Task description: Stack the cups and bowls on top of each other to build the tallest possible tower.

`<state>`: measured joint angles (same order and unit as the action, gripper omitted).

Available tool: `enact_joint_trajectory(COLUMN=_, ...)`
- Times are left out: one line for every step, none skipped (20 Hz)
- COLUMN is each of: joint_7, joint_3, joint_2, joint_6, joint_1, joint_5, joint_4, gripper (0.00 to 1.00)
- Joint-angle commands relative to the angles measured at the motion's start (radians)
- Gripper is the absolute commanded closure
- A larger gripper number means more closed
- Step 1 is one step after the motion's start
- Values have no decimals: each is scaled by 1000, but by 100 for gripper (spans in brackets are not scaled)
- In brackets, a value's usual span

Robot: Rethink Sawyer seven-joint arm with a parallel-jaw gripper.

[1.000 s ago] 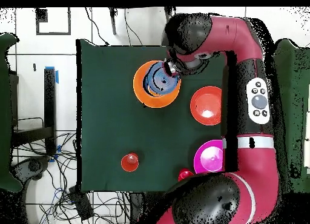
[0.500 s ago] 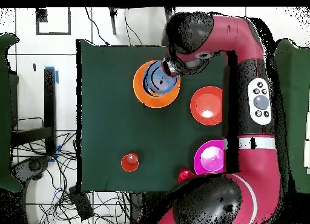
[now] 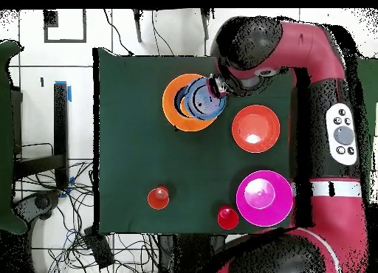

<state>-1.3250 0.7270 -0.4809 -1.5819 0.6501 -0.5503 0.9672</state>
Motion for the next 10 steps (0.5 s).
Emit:
enact_joint_trajectory(joint_7=200, joint_3=-18, joint_2=-29, joint_6=-7, joint_1=23, joint_5=8, joint_4=141, gripper=100)
enact_joint_trajectory(joint_7=196, joint_3=-16, joint_2=-26, joint_6=4, joint_1=26, joint_5=10, joint_4=146, gripper=100)
enact_joint_trajectory(joint_7=188, joint_3=-14, joint_2=-14, joint_6=16, joint_1=25, joint_5=12, joint_4=146, gripper=100)
enact_joint_trajectory(joint_7=180, joint_3=-12, joint_2=-2, joint_6=27, joint_1=24, joint_5=13, joint_4=145, gripper=100)
enact_joint_trajectory(joint_7=173, joint_3=-9, joint_2=3, joint_6=44, joint_1=30, joint_5=18, joint_4=157, gripper=100)
enact_joint_trajectory(joint_7=161, joint_3=-5, joint_2=8, joint_6=65, joint_1=35, joint_5=27, joint_4=173, gripper=100)
enact_joint_trajectory(joint_7=150, joint_3=-6, joint_2=12, joint_6=81, joint_1=34, joint_5=26, joint_4=184, gripper=100)
enact_joint_trajectory(joint_7=135, joint_3=-7, joint_2=11, joint_6=105, joint_1=35, joint_5=26, joint_4=199, gripper=100)
enact_joint_trajectory(joint_7=123, joint_3=-8, joint_2=15, joint_6=113, joint_1=28, joint_5=24, joint_4=196, gripper=100)
enact_joint_trajectory(joint_7=112, joint_3=-9, joint_2=15, joint_6=124, joint_1=26, joint_5=23, joint_4=202, gripper=100)
